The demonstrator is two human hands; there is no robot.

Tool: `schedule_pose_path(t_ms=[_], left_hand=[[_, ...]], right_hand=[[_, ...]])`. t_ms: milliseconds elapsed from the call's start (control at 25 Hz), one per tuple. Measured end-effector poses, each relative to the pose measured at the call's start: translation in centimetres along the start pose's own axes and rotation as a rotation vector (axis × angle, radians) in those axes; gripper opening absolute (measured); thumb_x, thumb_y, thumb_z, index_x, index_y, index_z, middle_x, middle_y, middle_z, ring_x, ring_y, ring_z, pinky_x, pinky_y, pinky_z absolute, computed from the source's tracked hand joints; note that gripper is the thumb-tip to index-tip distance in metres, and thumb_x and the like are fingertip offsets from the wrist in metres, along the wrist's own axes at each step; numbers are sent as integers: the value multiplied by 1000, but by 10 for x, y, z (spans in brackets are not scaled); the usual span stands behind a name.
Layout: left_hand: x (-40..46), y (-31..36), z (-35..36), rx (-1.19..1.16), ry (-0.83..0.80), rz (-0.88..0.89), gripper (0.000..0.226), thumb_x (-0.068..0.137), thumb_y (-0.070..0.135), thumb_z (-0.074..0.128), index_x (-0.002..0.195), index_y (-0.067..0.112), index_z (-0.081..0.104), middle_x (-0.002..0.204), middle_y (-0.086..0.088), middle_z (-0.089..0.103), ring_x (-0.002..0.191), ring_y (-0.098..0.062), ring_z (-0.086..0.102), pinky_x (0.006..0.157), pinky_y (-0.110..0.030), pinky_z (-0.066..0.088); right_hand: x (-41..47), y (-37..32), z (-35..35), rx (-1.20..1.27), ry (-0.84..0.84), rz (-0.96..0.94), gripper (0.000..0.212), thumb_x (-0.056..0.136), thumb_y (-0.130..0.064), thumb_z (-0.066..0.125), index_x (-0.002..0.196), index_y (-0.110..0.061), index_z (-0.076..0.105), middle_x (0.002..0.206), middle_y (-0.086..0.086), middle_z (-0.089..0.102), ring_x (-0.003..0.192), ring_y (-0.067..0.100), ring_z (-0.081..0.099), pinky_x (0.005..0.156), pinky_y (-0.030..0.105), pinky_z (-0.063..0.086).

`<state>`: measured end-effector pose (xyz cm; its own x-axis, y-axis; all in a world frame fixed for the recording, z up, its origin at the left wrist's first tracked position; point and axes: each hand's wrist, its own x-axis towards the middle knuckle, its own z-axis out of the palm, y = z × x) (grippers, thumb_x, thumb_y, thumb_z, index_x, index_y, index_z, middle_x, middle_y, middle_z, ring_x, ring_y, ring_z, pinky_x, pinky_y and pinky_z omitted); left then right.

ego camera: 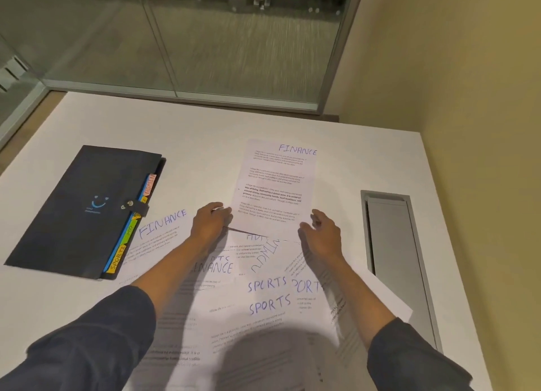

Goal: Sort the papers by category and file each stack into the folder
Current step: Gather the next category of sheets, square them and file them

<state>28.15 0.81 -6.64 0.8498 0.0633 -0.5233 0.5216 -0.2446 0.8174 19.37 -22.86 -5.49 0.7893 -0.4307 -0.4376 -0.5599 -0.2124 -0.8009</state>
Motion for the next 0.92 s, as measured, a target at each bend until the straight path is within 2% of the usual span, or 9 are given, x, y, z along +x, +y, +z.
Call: schedule_pose_path(t_ms=[40,80,160,240,320,440,560,760,920], left_hand=[[-1,-4,-7,81,45,65,34,91,22,63,122,9,60,113,-10,68,97,-21,67,86,-30,51],[-2,-9,-14,184,87,137,32,92,22,62,121,8,61,113,-10,68,100,-22,65,90,-30,49],[-5,-20,-30,354,139,252,33,93,21,60,122,7,59,120,-10,65,110,-23,60,96,-32,45],[-4,-30,-48,497,202,305,35,93,19,58,125,6,56,126,-11,60,117,-27,55,99,-39,44],[2,-37,-67,770,277,356,30,88,17,59,115,4,56,118,-12,58,113,-31,53,90,-45,47],[10,-43,-92,1084,270,372,29,82,28,61,98,6,53,101,-10,54,97,-30,52,74,-42,46],[14,-41,-102,1147,197,376,37,79,35,65,100,6,56,104,-10,54,95,-31,55,78,-41,46],[17,-31,-106,1199,109,288,49,75,39,68,113,11,52,113,-9,52,110,-29,49,94,-43,38],[15,-24,-108,1140,64,289,29,84,28,65,109,14,63,112,-11,55,112,-31,50,97,-43,33]], right_hand=[[-7,2,3,-74,-12,-77,46,92,-17,64,137,-13,52,135,-3,54,124,13,53,105,24,38],[-16,4,9,-148,-38,-158,51,94,-19,63,142,-14,47,144,-2,49,129,9,49,111,27,35],[-38,6,26,-345,-132,-289,53,96,-28,58,146,-20,42,153,-5,39,135,4,38,115,25,25],[-59,12,48,-543,-243,-371,56,98,-37,52,150,-25,35,160,-8,26,145,8,24,117,28,18],[-76,15,67,-674,-342,-456,60,98,-40,47,153,-25,28,163,-4,17,150,15,15,120,35,17],[-88,24,86,-855,-436,-474,66,99,-44,43,156,-21,19,165,2,8,152,21,8,121,41,14],[-90,35,93,-970,-444,-476,66,99,-44,43,155,-18,18,165,3,3,152,21,5,121,44,14],[-99,52,90,-1011,-419,-505,66,100,-39,43,155,-17,16,165,3,-2,152,21,1,123,45,10],[-107,63,88,-1003,-403,-487,66,99,-39,43,155,-17,16,165,3,0,152,21,1,122,46,13]])
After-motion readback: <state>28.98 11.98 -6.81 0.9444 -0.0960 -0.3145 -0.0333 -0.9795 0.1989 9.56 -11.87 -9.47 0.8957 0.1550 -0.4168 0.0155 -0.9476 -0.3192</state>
